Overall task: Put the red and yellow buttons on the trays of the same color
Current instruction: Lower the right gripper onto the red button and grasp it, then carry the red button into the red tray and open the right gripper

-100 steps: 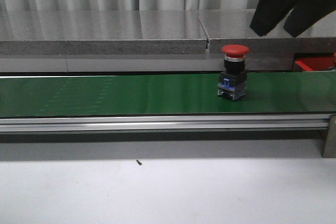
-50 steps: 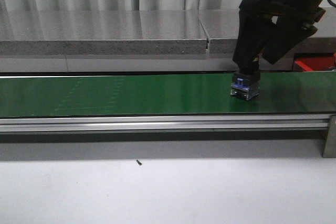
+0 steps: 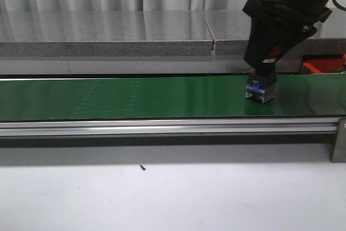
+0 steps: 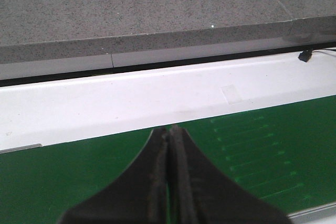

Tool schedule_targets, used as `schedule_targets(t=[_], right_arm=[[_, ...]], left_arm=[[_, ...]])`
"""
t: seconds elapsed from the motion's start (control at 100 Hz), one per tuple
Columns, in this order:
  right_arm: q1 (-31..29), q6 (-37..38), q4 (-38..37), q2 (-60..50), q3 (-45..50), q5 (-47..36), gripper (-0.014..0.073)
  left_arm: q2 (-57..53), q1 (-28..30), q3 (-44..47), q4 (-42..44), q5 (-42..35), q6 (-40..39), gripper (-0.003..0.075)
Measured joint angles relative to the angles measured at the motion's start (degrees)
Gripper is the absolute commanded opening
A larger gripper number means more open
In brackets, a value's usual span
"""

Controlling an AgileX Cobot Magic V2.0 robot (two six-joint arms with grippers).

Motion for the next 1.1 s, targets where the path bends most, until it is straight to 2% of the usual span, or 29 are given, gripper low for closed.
schedule_targets(t=[0.22,0.6,0.74,0.85,0.93,1.1], right_arm=[[-4.2,-0.1,0.2,-6.0,1.1,-0.9,0.0024],[-25.8,-0.1,0.2,-11.2,5.7,-2.1,0.0018],[-31.6,-0.2,0.2,-11.3,6.9,-3.2,0.0018],[-34.4,-0.2,0.2,-11.3,8.1,-5.7,-0.0015],[-35.9,0.1,0.2,-11.3,8.6,-7.2,-0.0122],[-37.3,0.5,0.2,-11.3,8.6,-11.0,-0.0108]], left_arm=[[0.0,0.0,0.0,0.0,0.0,0.0,-0.0019],[0.0,0.0,0.0,0.0,-0.1,0.0,-0.0019],[0.0,0.0,0.0,0.0,-0.2,0.0,-0.0019],[0.0,0.0,0.0,0.0,-0.2,0.0,-0.0019],[0.0,0.0,0.0,0.0,-0.2,0.0,-0.0019],[0.0,0.0,0.0,0.0,-0.2,0.0,-0.0019]])
